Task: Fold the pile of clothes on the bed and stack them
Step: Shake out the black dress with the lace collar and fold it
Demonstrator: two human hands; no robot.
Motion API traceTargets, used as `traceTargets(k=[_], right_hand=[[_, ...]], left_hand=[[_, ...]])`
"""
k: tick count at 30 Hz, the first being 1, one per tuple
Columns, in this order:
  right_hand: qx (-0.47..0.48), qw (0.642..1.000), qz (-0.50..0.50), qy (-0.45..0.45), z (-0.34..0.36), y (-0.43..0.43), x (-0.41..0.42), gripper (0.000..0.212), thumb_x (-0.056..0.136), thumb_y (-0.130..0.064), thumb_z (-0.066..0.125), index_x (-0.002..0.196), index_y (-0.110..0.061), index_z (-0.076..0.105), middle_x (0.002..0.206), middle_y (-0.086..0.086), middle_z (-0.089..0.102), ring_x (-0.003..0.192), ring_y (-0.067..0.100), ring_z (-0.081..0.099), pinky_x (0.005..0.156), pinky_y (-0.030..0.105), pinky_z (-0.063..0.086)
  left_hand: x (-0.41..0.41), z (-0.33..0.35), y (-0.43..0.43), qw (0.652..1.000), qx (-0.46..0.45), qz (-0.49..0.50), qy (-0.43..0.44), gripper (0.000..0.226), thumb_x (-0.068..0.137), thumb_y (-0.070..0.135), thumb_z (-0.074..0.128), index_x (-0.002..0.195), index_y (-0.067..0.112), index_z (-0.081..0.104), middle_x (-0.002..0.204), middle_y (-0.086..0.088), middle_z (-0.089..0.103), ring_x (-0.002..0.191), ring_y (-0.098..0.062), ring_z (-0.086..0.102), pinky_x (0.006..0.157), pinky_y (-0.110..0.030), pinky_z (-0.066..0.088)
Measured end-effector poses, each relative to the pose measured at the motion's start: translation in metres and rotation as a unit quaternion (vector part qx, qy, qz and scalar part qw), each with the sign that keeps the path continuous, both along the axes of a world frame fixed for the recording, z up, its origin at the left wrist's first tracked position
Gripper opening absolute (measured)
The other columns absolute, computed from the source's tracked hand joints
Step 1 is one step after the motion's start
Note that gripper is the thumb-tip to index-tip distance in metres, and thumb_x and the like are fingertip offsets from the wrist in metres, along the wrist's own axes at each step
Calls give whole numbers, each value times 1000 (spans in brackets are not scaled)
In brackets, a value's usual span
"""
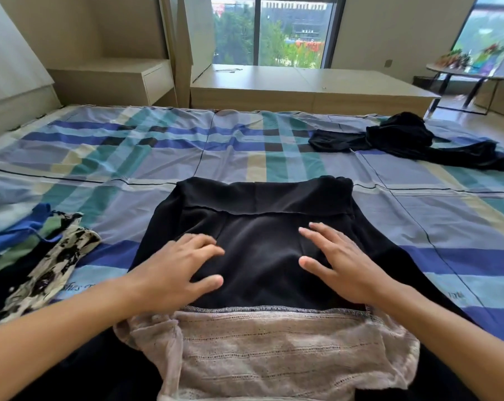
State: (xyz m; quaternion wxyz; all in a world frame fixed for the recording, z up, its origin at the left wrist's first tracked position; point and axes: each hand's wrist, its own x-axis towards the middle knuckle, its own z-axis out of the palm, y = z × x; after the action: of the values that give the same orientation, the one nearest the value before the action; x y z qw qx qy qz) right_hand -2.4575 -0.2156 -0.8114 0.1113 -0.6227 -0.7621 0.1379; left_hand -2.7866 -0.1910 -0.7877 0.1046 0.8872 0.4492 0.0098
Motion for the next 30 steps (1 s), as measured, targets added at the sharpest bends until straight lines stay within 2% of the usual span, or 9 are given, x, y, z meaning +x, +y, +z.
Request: traceTargets(k=[2,5,11,16,19,22,24,27,30], right_hand=[[-14,1000,-5,-23,-13,23,0,70,98,-62,34,159,-37,10,168,-10,-2,153,7,-11,125,40,-4],[-50,997,-25,-52,-33,61,8,71,98,-65,26,160,-35,4,167,-7,-13,152,10,-18,123,47,-10],[98,991,-58,-67,-21,142,40,40,90,-29,63,128,-18,58,156,11,33,145,31,30,121,43,17],[13,989,-77,-122,2,214,62,101,72,-32,79,156,-23,24,165,13,16,151,34,17,124,49,7],[-129,974,-77,-172,3,238,69,127,64,-35,89,159,-19,7,163,13,25,148,30,28,122,45,23],[-186,960,-68,-196,11,244,61,71,60,-30,92,122,-16,60,121,9,67,103,26,66,87,38,55],[-212,946,-61,-238,17,244,51,37,68,-23,87,97,-14,68,96,7,71,81,22,67,66,30,52],[-24,957,-123,-262,29,244,47,24,76,-25,79,89,-16,61,95,10,64,87,31,63,76,34,48],[221,916,-212,-258,58,245,48,16,79,-19,68,94,-15,65,96,14,66,98,37,65,91,46,42]], left_hand=[[12,-12,22,1000,18,4,-7,87,78,78,18,149,32,37,157,11,29,149,-8,15,120,-32,22],[30,-29,67,999,42,7,35,92,78,77,11,154,27,27,165,2,16,154,-15,1,124,-39,13],[43,-28,188,983,119,24,139,70,94,33,52,156,23,22,165,-7,14,154,-24,6,124,-45,13],[28,-25,265,980,-19,82,179,113,76,37,79,159,21,4,165,-10,16,151,-28,20,122,-43,21],[24,-24,278,976,-70,98,182,101,68,42,87,151,21,32,149,-6,46,133,-26,47,111,-38,39],[28,-21,279,975,-65,87,195,48,68,38,88,103,20,60,106,-2,67,94,-23,61,83,-30,47],[32,-16,275,969,-53,106,216,32,73,33,85,86,20,58,86,-1,61,84,-24,58,75,-29,45],[38,7,273,967,68,164,183,31,80,34,78,99,14,64,95,-8,63,96,-33,62,90,-39,50],[39,49,276,925,266,225,154,25,89,29,63,108,12,63,109,-16,66,108,-34,61,107,-45,30]])
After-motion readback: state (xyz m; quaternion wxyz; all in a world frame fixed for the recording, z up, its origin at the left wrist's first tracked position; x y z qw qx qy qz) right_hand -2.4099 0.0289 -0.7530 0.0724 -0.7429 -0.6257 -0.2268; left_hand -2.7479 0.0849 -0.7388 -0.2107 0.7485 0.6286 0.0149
